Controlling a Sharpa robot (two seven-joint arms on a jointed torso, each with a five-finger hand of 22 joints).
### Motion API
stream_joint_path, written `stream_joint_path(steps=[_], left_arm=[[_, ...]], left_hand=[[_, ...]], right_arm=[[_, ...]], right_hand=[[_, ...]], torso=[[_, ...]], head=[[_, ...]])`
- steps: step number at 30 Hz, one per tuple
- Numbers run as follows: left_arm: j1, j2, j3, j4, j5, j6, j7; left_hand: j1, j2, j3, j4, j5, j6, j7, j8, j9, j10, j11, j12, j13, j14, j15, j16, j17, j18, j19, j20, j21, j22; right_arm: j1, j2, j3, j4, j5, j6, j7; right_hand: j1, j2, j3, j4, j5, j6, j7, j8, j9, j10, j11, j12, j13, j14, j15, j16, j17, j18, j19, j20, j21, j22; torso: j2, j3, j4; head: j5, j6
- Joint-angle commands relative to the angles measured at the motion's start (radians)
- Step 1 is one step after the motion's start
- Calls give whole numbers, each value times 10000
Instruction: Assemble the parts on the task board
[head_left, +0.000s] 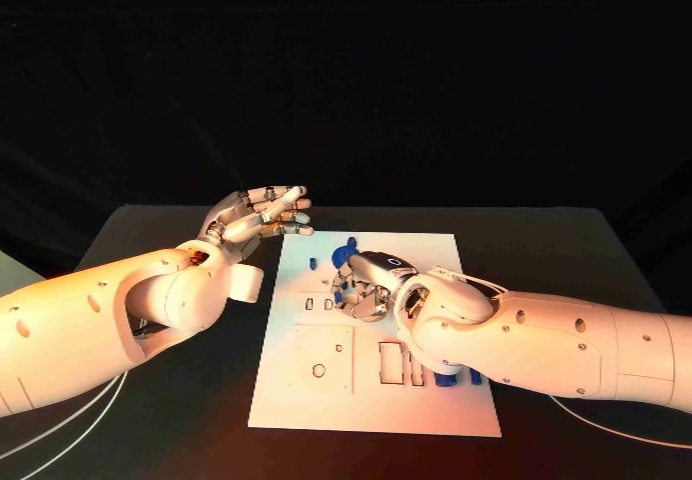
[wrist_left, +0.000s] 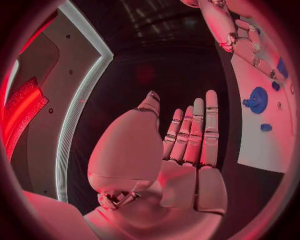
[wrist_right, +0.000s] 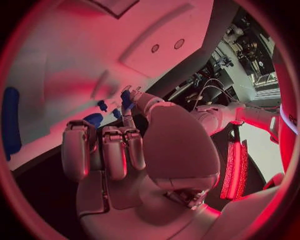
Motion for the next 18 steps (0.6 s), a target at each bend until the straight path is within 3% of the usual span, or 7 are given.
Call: stream_joint_path(steps=[1, 9, 18], left_arm=[[1, 20, 5, 21, -14, 228, 35], [1, 7, 5, 13, -16, 237, 28], [1, -5, 5, 3, -18, 243, 24]], left_hand=[[47, 80, -51, 2, -5, -83, 486, -17, -13, -34, 26, -36, -8, -83, -19, 67, 12, -4, -56, 13, 68, 14], [42, 89, -54, 6, -5, -72, 487, -9, -10, -21, 24, -29, -5, -87, -20, 79, 16, -3, -62, 14, 78, 20], [42, 89, -54, 6, -5, -72, 487, -9, -10, -21, 24, -29, -5, -87, -20, 79, 16, -3, -62, 14, 78, 20]], right_arm=[[-57, 66, -3, -91, -353, 237, -178], [-140, 156, -12, -213, -487, 318, -257], [-181, 208, -23, -262, -553, 406, -342]], right_hand=[[-93, -7, 46, -4, 37, 85, -58, 193, 166, 958, -69, -27, 2561, 1053, -73, 26, 2609, -55, 77, -54, -33, 1159], [-152, -24, 48, 0, 47, 83, -63, 210, 177, 964, -73, -21, 2568, 1050, -77, 23, 2595, -52, 73, -57, -46, 1152], [-436, -191, -27, 39, 17, 41, -70, 257, 207, 959, -79, -27, 2562, 1051, -83, 23, 2597, -51, 74, -66, -65, 1151]], torso=[[-10, 4, 8], [-14, 1, -1], [-13, 2, -3]], head=[[21, -41], [50, -81], [58, -89]])
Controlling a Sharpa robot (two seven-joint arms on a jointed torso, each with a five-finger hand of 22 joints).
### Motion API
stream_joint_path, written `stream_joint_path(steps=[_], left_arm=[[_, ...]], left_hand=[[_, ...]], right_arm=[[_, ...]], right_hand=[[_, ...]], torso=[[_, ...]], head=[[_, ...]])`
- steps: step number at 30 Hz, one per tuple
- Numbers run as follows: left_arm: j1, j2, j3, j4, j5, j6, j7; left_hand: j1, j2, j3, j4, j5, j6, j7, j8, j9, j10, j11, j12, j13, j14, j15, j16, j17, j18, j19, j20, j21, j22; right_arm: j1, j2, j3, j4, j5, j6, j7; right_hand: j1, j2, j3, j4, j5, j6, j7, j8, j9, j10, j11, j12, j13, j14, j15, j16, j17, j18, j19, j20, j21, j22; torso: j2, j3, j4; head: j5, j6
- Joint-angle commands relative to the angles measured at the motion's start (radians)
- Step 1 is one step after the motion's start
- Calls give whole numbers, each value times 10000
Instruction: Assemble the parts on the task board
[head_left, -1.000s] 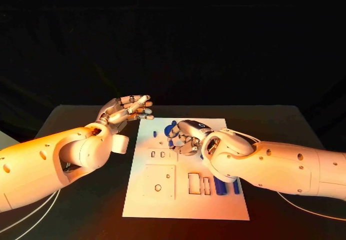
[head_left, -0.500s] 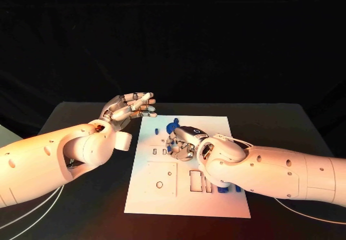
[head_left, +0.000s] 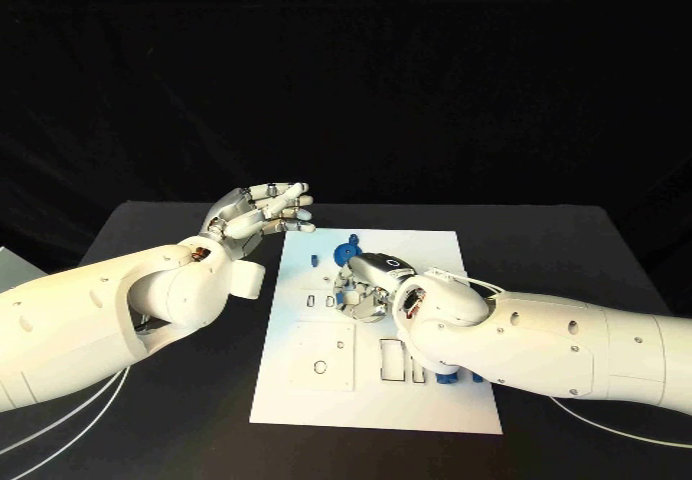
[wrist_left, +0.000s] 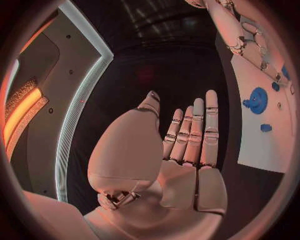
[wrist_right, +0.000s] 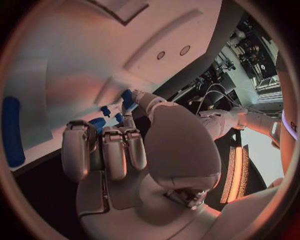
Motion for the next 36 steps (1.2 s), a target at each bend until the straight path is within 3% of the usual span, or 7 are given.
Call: stream_joint_path(steps=[1, 19, 36], left_arm=[[1, 5, 6, 12, -18, 199, 45], [1, -28, 6, 7, -20, 196, 36], [1, -43, 6, -8, -21, 211, 8]], left_hand=[[42, 89, -54, 6, -5, -72, 487, -9, -10, -21, 24, -29, -5, -51, 17, 30, 9, -3, -63, 13, 30, 10], [42, 89, -54, 6, -5, -72, 487, -9, -10, -21, 24, -29, -5, -51, 17, 30, 9, -3, -63, 13, 30, 10], [42, 89, -54, 6, -5, -72, 487, -9, -10, -21, 24, -29, -5, -51, 17, 30, 9, -3, -63, 13, 30, 10]], right_arm=[[-40, 22, -20, -28, -216, 260, -124], [-81, 84, -28, -98, -270, 259, -140], [-87, 107, -32, -201, -173, 239, 45]], right_hand=[[-149, -39, -41, 48, -16, 18, -54, 32, 209, 989, -51, -27, 2562, 1050, -84, 22, 2593, -52, 79, -67, -59, 1160], [-408, -159, -142, 133, -296, -71, -45, 54, 220, 958, -44, -61, 2526, 1045, -82, 16, 2571, -41, 63, -69, -118, 1133], [-525, -363, -207, 149, -377, -629, 164, -207, 92, 716, 130, -320, 2257, 1027, 57, -6, 2490, -8, -17, 31, -309, 1025]], torso=[[1, -2, -4], [6, -4, -5], [5, 0, -9]], head=[[-3, -3], [-7, -14], [-3, -18]])
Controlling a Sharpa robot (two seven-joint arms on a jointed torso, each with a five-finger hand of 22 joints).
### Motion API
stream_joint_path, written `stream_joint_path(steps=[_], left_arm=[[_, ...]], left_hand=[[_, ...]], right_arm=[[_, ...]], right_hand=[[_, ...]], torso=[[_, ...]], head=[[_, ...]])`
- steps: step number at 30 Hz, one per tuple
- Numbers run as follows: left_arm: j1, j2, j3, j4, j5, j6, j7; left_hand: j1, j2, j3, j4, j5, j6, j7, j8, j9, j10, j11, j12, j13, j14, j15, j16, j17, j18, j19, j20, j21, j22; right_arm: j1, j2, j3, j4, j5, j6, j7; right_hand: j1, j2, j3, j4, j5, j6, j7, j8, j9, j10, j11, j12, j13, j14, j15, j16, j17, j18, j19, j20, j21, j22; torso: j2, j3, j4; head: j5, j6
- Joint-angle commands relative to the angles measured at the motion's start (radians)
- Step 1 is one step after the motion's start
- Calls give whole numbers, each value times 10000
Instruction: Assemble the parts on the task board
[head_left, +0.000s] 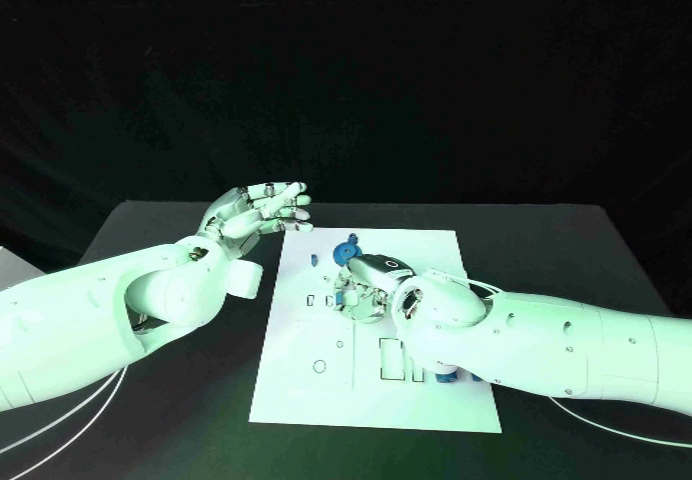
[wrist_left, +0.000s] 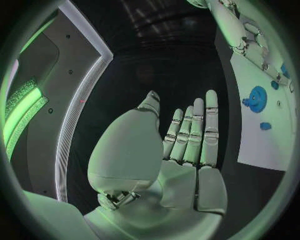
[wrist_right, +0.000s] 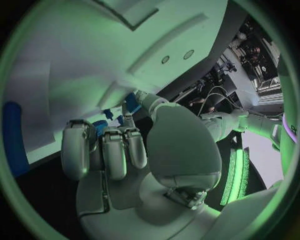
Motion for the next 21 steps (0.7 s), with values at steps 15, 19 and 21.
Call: stream_joint_path(steps=[15, 19, 21], left_arm=[[2, 10, 5, -12, -21, 192, 27], [1, 12, 5, -16, -22, 192, 26], [1, 14, 5, -21, -23, 192, 27]], left_hand=[[38, 107, -73, 5, -5, -56, 486, 7, -6, 1, 23, -21, -4, -76, 15, 83, 29, -1, -96, 16, 79, 43], [38, 107, -73, 5, -5, -56, 486, 7, -6, 1, 23, -21, -4, -76, 15, 83, 29, -1, -96, 16, 79, 43], [38, 107, -73, 5, -5, -56, 486, 7, -6, 1, 23, -21, -4, -76, 15, 83, 29, -1, -96, 16, 79, 43]], right_arm=[[-18, 27, -15, -8, 14, -3, 167], [-18, 19, -16, -4, 15, -42, 157], [-18, 13, -16, -2, 9, -64, 154]], right_hand=[[-250, -243, -560, 277, -960, -360, 97, -230, -123, 562, 167, -209, 2089, 1015, 163, -21, 2431, 17, -52, 152, -166, 974], [-309, -306, -1006, 459, -1003, -419, 94, -258, -140, 508, 167, -267, 2032, 1012, 164, -25, 2419, 26, -65, 151, -214, 957], [-308, -308, -1241, 560, -1023, -443, 91, -267, -141, 485, 164, -292, 2007, 1012, 159, -25, 2419, 26, -67, 149, -227, 956]], torso=[[3, -5, 2], [0, -9, 3], [2, -6, 5]], head=[[-20, 14], [-22, 12], [-26, 7]])
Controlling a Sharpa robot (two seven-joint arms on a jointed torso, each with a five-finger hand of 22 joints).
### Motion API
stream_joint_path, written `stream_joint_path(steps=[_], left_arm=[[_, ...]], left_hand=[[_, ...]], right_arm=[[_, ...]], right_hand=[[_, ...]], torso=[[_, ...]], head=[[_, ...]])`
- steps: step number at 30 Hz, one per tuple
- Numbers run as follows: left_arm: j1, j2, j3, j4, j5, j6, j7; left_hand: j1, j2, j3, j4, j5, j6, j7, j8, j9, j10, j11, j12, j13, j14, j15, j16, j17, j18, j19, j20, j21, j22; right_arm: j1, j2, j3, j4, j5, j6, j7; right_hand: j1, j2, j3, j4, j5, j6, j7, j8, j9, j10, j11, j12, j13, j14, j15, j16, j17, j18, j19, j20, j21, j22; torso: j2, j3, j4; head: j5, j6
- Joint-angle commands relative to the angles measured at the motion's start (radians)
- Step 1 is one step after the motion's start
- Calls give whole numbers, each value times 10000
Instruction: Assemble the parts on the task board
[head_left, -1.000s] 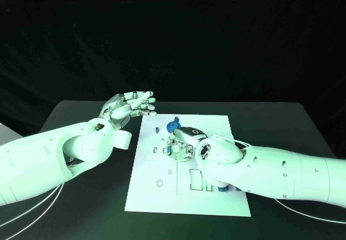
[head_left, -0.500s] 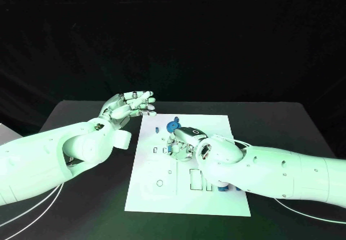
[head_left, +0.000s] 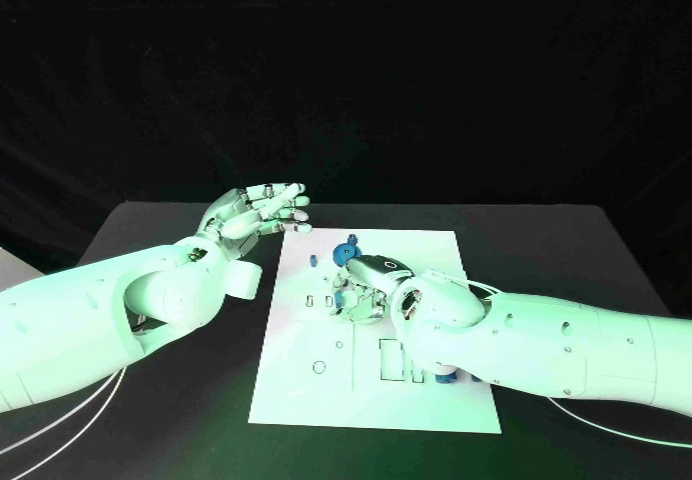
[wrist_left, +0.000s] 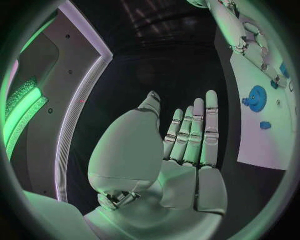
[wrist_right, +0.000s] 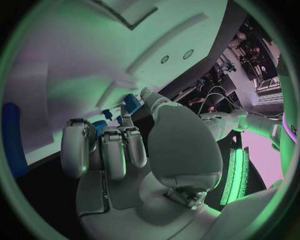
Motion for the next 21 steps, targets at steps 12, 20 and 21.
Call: stream_joint_path(steps=[12, 20, 21], left_arm=[[-2, 37, 7, -206, -843, 223, -636], [61, 75, 26, -653, -3457, 1673, -3177], [85, 96, 28, -702, -3762, 1885, -3505]], left_hand=[[-60, 122, -286, 7, -13, 524, 231, 457, 199, 1425, -367, 1126, 509, 318, -270, 881, 344, 53, -80, -183, 480, 267], [5, 150, -389, -44, -2, 819, -383, 2027, 1140, 1509, -1046, 5842, 3689, 2215, -1104, 4816, 2316, 45, 769, -969, 3790, 2298], [-351, 300, -301, -2, 41, 728, -460, 2560, 1585, 850, -1105, 7453, 4914, 3248, -1343, 6193, 4038, -104, 876, -1169, 5264, 3569]], right_arm=[[49, -519, 41, 464, 526, -1374, 1314], [654, -1588, 140, 1070, 2912, -1291, 3918], [730, -1711, 149, 1118, 3205, -1251, 4075]], right_hand=[[873, 405, -3186, 1132, 202, -345, 85, -194, -73, 391, 141, -128, 1936, 970, 119, -39, 2380, 52, -21, 130, -252, 912], [1269, 714, -3172, 1073, 597, -393, 100, -78, -49, 193, 157, -310, 1759, 902, 133, -128, 2100, 157, -251, 150, -758, 613], [1349, 745, -3157, 1070, 784, -393, 99, -43, -39, 181, 155, -318, 1752, 899, 134, -133, 2091, 159, -257, 152, -779, 608]], torso=[[-40, 21, -23], [-158, 97, -43], [-178, 111, -52]], head=[[17, 14], [69, -24], [81, -45]])
